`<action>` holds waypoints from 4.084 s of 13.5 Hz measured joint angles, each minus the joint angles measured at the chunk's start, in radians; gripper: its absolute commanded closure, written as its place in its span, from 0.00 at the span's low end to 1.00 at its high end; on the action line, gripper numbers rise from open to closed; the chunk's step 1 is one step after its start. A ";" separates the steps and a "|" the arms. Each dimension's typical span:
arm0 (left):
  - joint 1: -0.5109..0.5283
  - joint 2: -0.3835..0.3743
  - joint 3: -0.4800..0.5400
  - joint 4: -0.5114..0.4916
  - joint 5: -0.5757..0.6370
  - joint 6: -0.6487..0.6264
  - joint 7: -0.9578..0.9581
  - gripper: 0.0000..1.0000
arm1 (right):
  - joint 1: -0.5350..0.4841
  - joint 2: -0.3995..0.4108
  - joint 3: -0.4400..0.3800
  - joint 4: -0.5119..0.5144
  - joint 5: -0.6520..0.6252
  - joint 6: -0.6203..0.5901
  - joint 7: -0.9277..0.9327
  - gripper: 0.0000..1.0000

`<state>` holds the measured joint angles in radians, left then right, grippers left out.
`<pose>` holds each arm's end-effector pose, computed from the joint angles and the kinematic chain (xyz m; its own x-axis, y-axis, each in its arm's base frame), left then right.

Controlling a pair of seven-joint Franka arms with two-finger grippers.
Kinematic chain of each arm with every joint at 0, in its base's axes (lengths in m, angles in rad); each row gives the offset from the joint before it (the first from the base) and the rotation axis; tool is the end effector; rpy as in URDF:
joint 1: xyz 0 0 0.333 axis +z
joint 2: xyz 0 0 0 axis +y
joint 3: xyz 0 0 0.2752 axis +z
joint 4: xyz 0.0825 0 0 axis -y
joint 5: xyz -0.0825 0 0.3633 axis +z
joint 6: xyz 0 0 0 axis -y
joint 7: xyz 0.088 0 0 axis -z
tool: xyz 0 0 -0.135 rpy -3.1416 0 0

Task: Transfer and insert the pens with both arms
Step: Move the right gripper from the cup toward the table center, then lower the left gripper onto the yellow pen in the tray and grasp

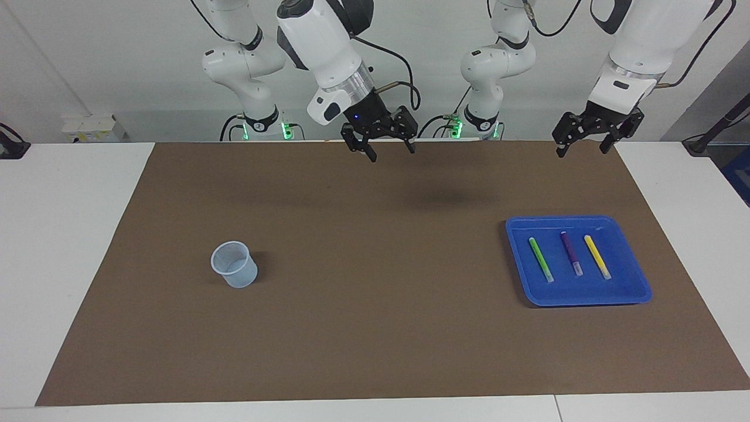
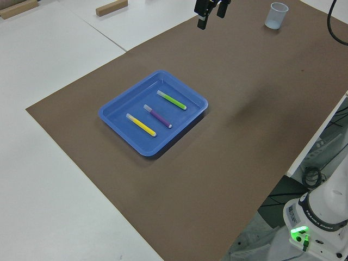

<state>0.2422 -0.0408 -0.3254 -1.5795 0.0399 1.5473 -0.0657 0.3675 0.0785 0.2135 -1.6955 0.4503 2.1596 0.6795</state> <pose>0.5197 -0.0408 0.5703 0.9998 -0.0165 0.0100 -0.0159 -0.9985 -0.0523 0.4964 0.3547 0.5241 0.9625 -0.2699 -0.0288 -0.2416 -0.8035 -0.5441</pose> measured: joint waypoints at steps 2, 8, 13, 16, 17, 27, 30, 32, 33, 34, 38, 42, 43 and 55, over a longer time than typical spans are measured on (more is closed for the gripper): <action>0.000 0.000 0.000 0.000 0.000 0.000 0.000 0.00 | 0.020 0.011 0.001 0.000 0.000 0.026 0.000 0.00; 0.031 -0.015 0.011 -0.035 0.000 -0.008 0.044 0.00 | 0.066 0.024 0.002 -0.001 0.000 0.060 0.002 0.00; 0.177 -0.091 0.027 -0.210 -0.101 0.087 0.087 0.00 | 0.066 0.024 0.002 -0.001 0.000 0.060 0.002 0.00; 0.195 -0.096 0.027 -0.276 -0.111 0.198 0.090 0.00 | 0.066 0.024 0.002 -0.001 0.000 0.060 0.002 0.00; 0.198 -0.091 0.028 -0.293 -0.111 0.234 0.103 0.00 | 0.066 0.024 0.002 -0.001 0.000 0.060 0.002 0.00; 0.239 0.161 0.033 -0.324 -0.104 0.609 0.207 0.00 | 0.067 0.024 0.002 -0.001 0.000 0.060 0.002 0.00; 0.239 0.228 0.034 -0.323 -0.074 0.694 0.219 0.01 | 0.068 0.024 0.002 -0.001 0.000 0.060 0.002 0.00; 0.255 0.294 0.036 -0.310 -0.023 0.740 0.224 0.03 | 0.068 0.024 0.002 -0.002 0.000 0.060 0.002 0.00; 0.269 0.330 0.037 -0.297 -0.012 0.752 0.234 0.05 | 0.068 0.024 0.002 -0.002 0.000 0.060 0.002 0.00; 0.280 0.359 0.037 -0.284 -0.010 0.758 0.244 0.09 | 0.068 0.024 0.002 -0.002 0.000 0.060 0.002 0.00; 0.286 0.398 0.032 -0.272 -0.008 0.760 0.250 0.30 | 0.068 0.024 0.002 -0.002 0.000 0.060 0.002 0.00; 0.286 0.426 0.028 -0.278 -0.007 0.803 0.250 0.32 | 0.068 0.024 0.002 -0.002 0.000 0.060 0.002 0.00; 0.286 0.431 0.028 -0.280 -0.007 0.812 0.250 0.32 | 0.068 0.024 0.002 -0.002 0.000 0.060 0.002 0.00; 0.286 0.449 0.026 -0.325 -0.004 0.863 0.256 0.49 | 0.068 0.024 0.002 -0.002 0.000 0.060 0.002 0.00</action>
<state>0.5280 0.4084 -0.2995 -1.9048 0.0356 2.4099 0.1907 0.4352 0.1027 0.2155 -1.6977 0.4504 2.2199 0.6815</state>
